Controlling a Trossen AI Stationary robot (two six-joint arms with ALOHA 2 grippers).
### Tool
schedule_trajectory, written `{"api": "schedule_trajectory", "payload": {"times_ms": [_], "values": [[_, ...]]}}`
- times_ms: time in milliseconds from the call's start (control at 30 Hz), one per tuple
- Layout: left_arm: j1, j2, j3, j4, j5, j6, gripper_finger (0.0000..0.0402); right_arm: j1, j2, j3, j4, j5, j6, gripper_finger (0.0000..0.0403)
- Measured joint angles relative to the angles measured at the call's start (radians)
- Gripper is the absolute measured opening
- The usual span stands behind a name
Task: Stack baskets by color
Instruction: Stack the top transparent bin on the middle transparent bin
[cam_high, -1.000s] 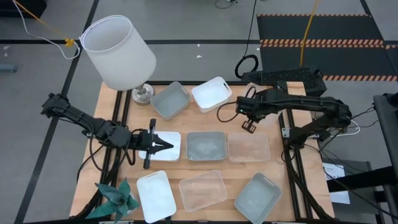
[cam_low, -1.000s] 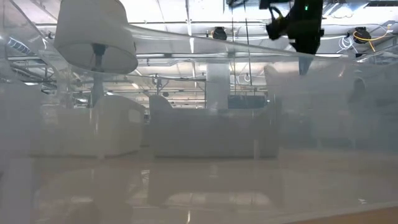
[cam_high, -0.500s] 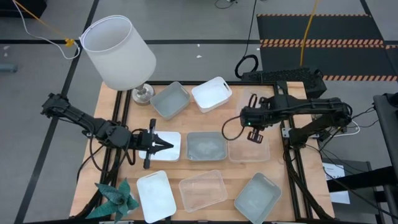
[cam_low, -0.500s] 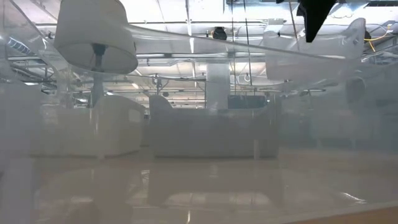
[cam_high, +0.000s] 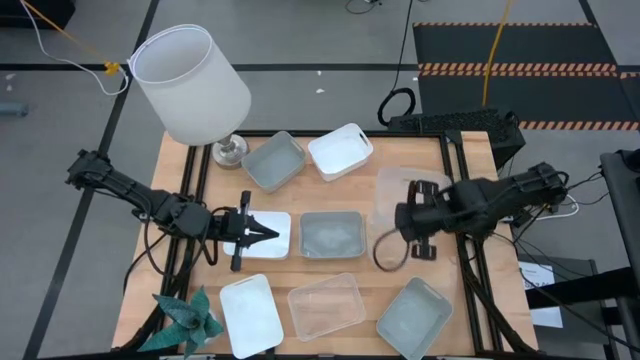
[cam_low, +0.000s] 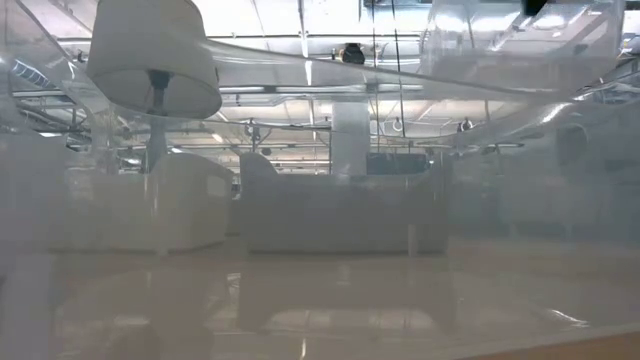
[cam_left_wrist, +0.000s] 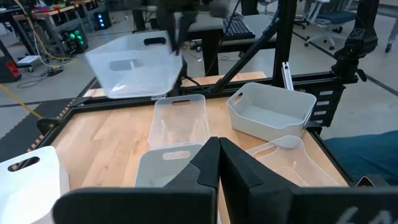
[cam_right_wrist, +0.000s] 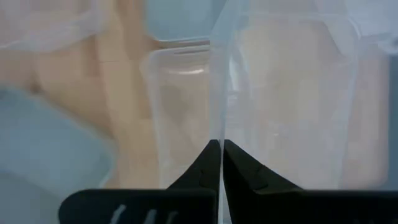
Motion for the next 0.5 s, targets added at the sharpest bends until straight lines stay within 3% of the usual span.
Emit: {"api": "schedule_trajectory", "payload": {"times_ms": [500], "values": [[0.0,0.0,0.0,0.0,-0.001,0.0,0.001,0.136,0.116,0.139,0.001,0.001,-0.025,0.0]]}}
